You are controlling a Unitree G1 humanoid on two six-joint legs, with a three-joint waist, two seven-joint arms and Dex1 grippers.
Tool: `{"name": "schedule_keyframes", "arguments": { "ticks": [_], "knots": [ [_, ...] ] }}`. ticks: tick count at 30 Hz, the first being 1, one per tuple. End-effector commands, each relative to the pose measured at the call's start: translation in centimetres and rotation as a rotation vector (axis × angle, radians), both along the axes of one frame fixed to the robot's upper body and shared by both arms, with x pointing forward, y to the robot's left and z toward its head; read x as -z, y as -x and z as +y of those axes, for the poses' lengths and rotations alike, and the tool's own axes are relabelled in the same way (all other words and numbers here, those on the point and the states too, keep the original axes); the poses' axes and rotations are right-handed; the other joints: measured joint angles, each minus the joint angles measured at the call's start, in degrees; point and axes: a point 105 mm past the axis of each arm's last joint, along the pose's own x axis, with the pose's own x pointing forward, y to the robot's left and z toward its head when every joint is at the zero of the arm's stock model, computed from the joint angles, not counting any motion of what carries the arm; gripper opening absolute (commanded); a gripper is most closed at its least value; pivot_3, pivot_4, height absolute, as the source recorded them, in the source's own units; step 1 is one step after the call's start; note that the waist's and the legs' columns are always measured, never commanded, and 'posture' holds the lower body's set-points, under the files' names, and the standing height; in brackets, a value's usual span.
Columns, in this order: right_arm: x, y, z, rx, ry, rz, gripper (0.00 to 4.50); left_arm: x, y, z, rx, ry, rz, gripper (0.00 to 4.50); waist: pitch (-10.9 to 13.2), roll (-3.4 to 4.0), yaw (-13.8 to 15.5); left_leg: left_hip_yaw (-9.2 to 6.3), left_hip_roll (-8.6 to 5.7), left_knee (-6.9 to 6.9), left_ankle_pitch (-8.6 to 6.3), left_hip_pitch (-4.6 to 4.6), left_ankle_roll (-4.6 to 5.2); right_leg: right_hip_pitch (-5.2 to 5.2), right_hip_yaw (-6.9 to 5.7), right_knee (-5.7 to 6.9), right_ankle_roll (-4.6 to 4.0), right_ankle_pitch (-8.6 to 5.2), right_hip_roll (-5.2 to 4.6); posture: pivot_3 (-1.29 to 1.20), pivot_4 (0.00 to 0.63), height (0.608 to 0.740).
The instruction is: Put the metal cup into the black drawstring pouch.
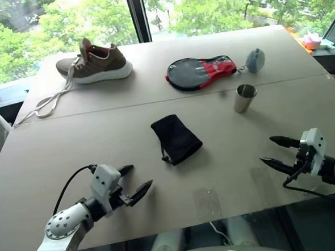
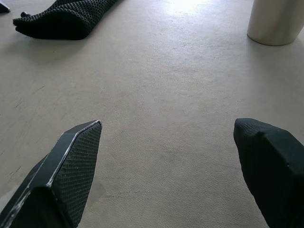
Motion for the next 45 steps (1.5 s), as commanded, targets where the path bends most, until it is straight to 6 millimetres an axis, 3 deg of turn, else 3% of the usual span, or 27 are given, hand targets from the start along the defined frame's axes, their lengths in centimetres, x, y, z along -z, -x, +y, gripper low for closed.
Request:
{"name": "schedule_keyframes", "arguments": {
  "ticks": [1, 16, 20, 26, 30, 34, 45],
  "knots": [
    [-1.0, 0.0, 0.2, -0.02, 0.013, -0.047, 4.47, -0.3, 0.1, 0.0, 0.018, 0.011, 0.0, 4.5, 0.0, 0.0, 0.0, 0.0, 0.0, 0.0, 0.0, 0.0, 0.0, 0.0, 0.0, 0.0, 0.0, 0.0, 0.0, 0.0, 0.15, 0.74],
    [-1.1, 0.4, 0.7, -0.029, 0.0, -0.05, 4.47, -1.2, -0.2, -0.4, 0.055, 0.049, -0.017, 4.5, 0.0, -0.01, 0.0, -0.01, 0.0, 0.0, 0.0, -0.02, 0.0, -0.01, -0.01, 0.0, 0.0, 0.0, 0.0, 0.0, 0.15, 0.74],
    [-1.0, 0.7, 0.6, -0.03, -0.002, -0.044, 4.47, -1.8, -1.1, -0.5, 0.07, 0.023, -0.049, 4.5, 0.01, -0.01, 0.08, -0.04, 0.0, 0.01, 0.0, -0.03, 0.0, 0.0, -0.05, 0.0, 0.0, 0.0, 0.0, 0.0, 0.15, 0.74],
    [-1.4, 1.9, 2.0, -0.093, -0.071, -0.039, 4.47, -4.1, -2.4, -3.6, 0.205, -0.002, -0.117, 4.5, 0.01, -0.02, 0.02, -0.06, -0.01, 0.02, 0.02, -0.04, -0.04, 0.0, -0.07, 0.0, 0.0, 0.0, 0.0, 0.0, 0.15, 0.74],
    [-2.4, 3.8, 4.3, -0.191, -0.161, -0.061, 4.47, -5.3, -3.1, -8.0, 0.35, -0.081, -0.21, 4.5, 0.02, -0.03, 0.32, -0.08, -0.02, 0.02, 0.03, -0.05, -0.04, 0.0, -0.09, 0.01, 0.0, 0.0, -0.01, 0.0, 0.15, 0.74],
    [-3.0, 5.2, 6.0, -0.24, -0.198, -0.075, 4.47, -5.3, -4.2, -10.7, 0.385, -0.207, -0.322, 4.5, 0.02, -0.04, 0.0, -0.08, -0.04, 0.03, 0.03, -0.04, -0.06, 0.01, -0.06, 0.02, 0.01, 0.01, 0.0, 0.0, 0.15, 0.74],
    [-3.0, 5.9, 6.2, -0.22, -0.201, -0.115, 4.47, -5.6, -7.2, -11.8, 0.214, -0.378, -0.492, 4.5, 0.08, -0.15, 0.28, -0.1, -0.03, 0.06, 0.05, -0.05, -0.08, 0.0, -0.1, 0.05, 0.03, 0.01, 0.03, 0.0, 0.15, 0.74]
  ]
}}
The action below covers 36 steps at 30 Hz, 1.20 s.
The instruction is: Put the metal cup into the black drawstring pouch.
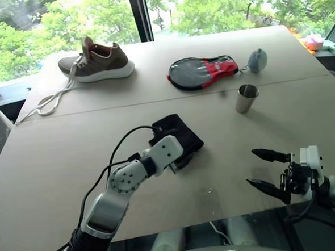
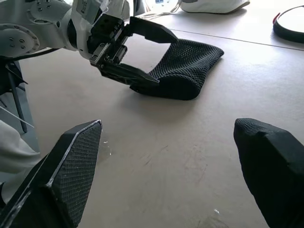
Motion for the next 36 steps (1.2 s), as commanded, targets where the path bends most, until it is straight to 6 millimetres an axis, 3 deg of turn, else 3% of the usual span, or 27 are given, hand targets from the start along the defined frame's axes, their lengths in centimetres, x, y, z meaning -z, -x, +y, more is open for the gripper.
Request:
{"name": "schedule_keyframes", "arguments": {
  "ticks": [1, 11, 17, 19, 22, 27, 36],
  "knots": [
    [-0.9, 0.1, 0.1, 0.006, -0.001, -0.062, 4.47, -0.5, -0.3, -0.3, -0.013, -0.044, -0.079, 4.5, 0.0, 0.0, -0.07, 0.0, 0.0, 0.0, 0.03, 0.0, -0.05, 0.0, 0.01, 0.0, 0.0, 0.0, 0.0, 0.0, 0.15, 0.74],
    [-0.7, -0.5, -0.4, 0.032, 0.002, -0.074, 4.47, -0.2, 0.3, -0.1, 0.013, -0.114, -0.085, 4.5, 0.01, -0.01, -0.18, 0.0, 0.0, 0.0, 0.03, 0.01, -0.04, 0.0, 0.01, 0.03, 0.0, 0.0, 0.0, 0.0, 0.15, 0.74],
    [-0.5, -0.5, -0.5, 0.034, 0.0, -0.069, 4.47, -0.5, -0.9, 2.5, -0.153, -0.182, -0.211, 4.5, 0.01, -0.01, -0.22, 0.0, 0.0, 0.0, 0.03, 0.02, -0.04, -0.01, 0.02, 0.02, 0.0, 0.0, 0.0, 0.0, 0.15, 0.74],
    [-0.5, -0.5, -0.5, 0.037, 0.0, -0.067, 4.5, -0.2, -1.1, 3.4, -0.192, -0.195, -0.222, 3.7, 0.01, -0.01, -0.17, 0.0, 0.0, 0.0, 0.03, 0.02, -0.05, -0.01, 0.02, 0.03, 0.0, 0.0, 0.0, 0.0, 0.15, 0.74],
    [-0.4, -0.4, -0.6, 0.038, 0.001, -0.063, 4.5, -0.1, -1.3, 3.8, -0.194, -0.225, -0.241, 2.08, 0.01, -0.01, -0.15, 0.0, 0.0, 0.0, 0.0, 0.02, 0.0, -0.01, 0.01, 0.04, 0.0, 0.0, 0.0, 0.0, 0.15, 0.74],
    [-0.5, -0.5, -0.6, 0.044, 0.001, -0.065, 4.5, -0.3, -1.8, 4.2, -0.222, -0.243, -0.276, 0.04, 0.01, -0.01, -0.11, 0.0, 0.0, 0.01, 0.01, 0.02, -0.01, -0.01, -0.01, 0.04, 0.01, 0.0, -0.01, 0.0, 0.15, 0.74],
    [-0.5, -0.8, -0.5, 0.054, -0.002, -0.071, 4.5, -1.4, -2.4, 4.9, -0.249, -0.195, -0.303, 0.04, 0.01, -0.01, -0.16, 0.0, 0.0, 0.01, 0.01, 0.02, -0.01, -0.01, 0.0, 0.06, 0.01, 0.0, -0.01, 0.0, 0.15, 0.74]
  ]
}}
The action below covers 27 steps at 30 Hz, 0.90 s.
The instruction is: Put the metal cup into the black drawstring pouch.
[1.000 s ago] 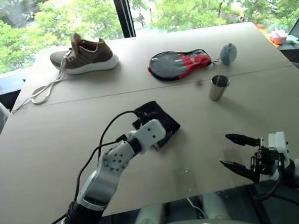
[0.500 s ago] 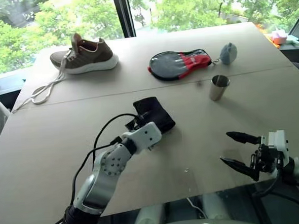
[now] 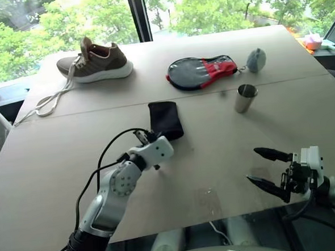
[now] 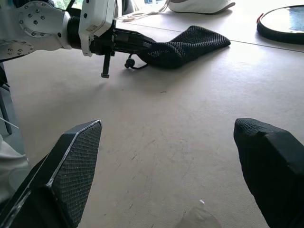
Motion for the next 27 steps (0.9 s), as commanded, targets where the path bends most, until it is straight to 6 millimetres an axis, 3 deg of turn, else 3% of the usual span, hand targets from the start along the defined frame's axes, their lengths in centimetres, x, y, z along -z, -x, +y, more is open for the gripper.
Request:
{"name": "schedule_keyframes", "arguments": {
  "ticks": [1, 15, 18, 20, 22, 27],
  "knots": [
    [-0.7, -0.2, -0.1, 0.01, -0.007, -0.04, 4.5, -2.5, -0.3, 0.2, -0.005, 0.069, -0.078, 0.04, 0.0, 0.0, 0.0, 0.0, 0.0, 0.0, 0.0, 0.0, 0.0, 0.0, 0.0, 0.0, 0.0, 0.0, 0.0, 0.0, 0.15, 0.74],
    [-1.1, -1.0, 0.1, 0.045, -0.008, -0.073, 4.5, -3.6, -0.8, 0.5, -0.004, 0.222, -0.048, 0.04, 0.0, 0.0, -0.04, 0.0, 0.0, 0.02, 0.07, 0.01, -0.12, 0.0, -0.01, 0.03, 0.0, 0.0, 0.0, 0.0, 0.15, 0.74],
    [-1.4, -4.2, -0.5, 0.198, 0.162, -0.191, 4.5, -4.4, -0.3, -1.3, 0.111, 0.328, 0.026, 0.04, 0.0, 0.0, -0.15, 0.01, -0.01, 0.09, 0.08, 0.0, -0.13, 0.0, -0.01, 0.05, 0.01, 0.01, 0.0, 0.0, 0.15, 0.74],
    [-3.4, -6.3, -0.8, 0.295, 0.125, -0.243, 4.5, -4.9, 0.1, -2.3, 0.187, 0.389, 0.094, 0.04, 0.0, -0.01, -0.27, 0.12, -0.02, 0.12, 0.09, 0.02, -0.15, -0.03, -0.07, 0.12, 0.07, 0.04, 0.03, 0.0, 0.15, 0.74],
    [-5.3, -7.8, -0.9, 0.362, 0.092, -0.291, 4.5, -5.6, -0.4, -2.2, 0.17, 0.463, 0.135, 0.04, 0.0, -0.01, -0.26, 0.13, -0.02, 0.14, 0.1, 0.03, -0.17, -0.03, -0.08, 0.13, 0.09, 0.06, 0.03, 0.0, 0.15, 0.74],
    [-7.3, -10.9, -1.2, 0.36, 0.319, -0.391, 4.5, -7.6, -1.7, -1.5, 0.157, 0.631, 0.24, 0.04, 0.03, -0.05, -0.15, 0.07, -0.04, 0.21, 0.11, -0.1, -0.17, -0.09, -0.19, 0.08, 0.08, 0.05, 0.07, 0.0, 0.15, 0.74]
  ]
}}
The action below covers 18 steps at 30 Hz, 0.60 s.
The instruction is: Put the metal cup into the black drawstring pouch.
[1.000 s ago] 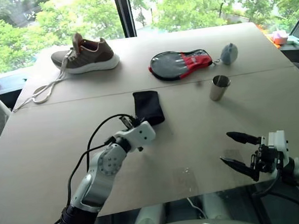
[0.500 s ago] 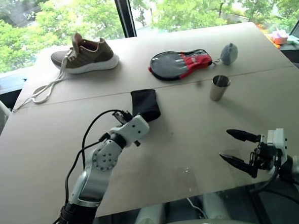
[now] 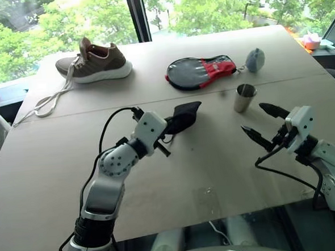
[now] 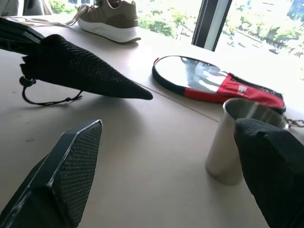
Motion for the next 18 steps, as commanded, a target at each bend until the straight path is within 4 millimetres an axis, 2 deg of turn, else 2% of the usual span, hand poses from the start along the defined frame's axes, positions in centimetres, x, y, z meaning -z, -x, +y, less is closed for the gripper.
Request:
{"name": "schedule_keyframes", "arguments": {
  "ticks": [1, 5, 9, 13, 18],
  "knots": [
    [-1.1, -1.5, -0.5, 0.02, 0.142, -0.011, 4.5, -1.8, -0.3, 0.7, 0.012, 0.059, 0.026, 0.04, 0.01, -0.01, -0.11, 0.02, -0.01, 0.02, 0.0, -0.01, 0.0, 0.0, 0.01, -0.01, 0.0, 0.0, 0.0, 0.0, 0.15, 0.74],
    [-1.4, -4.4, -1.5, 0.081, 0.296, 0.114, 4.5, -3.0, -1.4, 1.2, -0.004, 0.159, 0.082, 0.04, 0.04, -0.06, -0.21, 0.08, 0.0, 0.02, 0.0, -0.01, 0.0, -0.01, 0.07, -0.05, 0.0, 0.0, 0.0, 0.0, 0.15, 0.74],
    [-2.0, -7.0, -2.0, 0.07, 0.342, 0.157, 4.5, -3.6, -1.2, 0.0, 0.083, 0.182, 0.094, 0.04, 0.06, -0.1, -0.46, 0.12, 0.01, 0.08, 0.01, 0.03, 0.0, 0.01, 0.1, 0.02, 0.0, 0.0, 0.0, 0.0, 0.15, 0.74],
    [-0.9, -8.0, -1.6, -0.036, 0.489, 0.24, 4.5, -3.4, -1.1, -0.9, 0.141, 0.199, 0.125, 0.04, 0.07, -0.12, -0.44, 0.08, 0.02, 0.02, 0.0, -0.05, 0.0, -0.05, 0.09, -0.09, -0.01, 0.0, 0.0, 0.0, 0.15, 0.74],
    [-0.5, -8.2, -0.4, -0.146, 0.584, 0.227, 4.5, -3.2, -1.4, -0.9, 0.143, 0.188, 0.135, 0.04, 0.07, -0.14, -0.81, 0.13, -0.01, 0.1, 0.01, -0.44, 0.01, -0.44, 0.11, -0.07, 0.0, 0.01, -0.04, 0.0, 0.15, 0.74]
  ]
}}
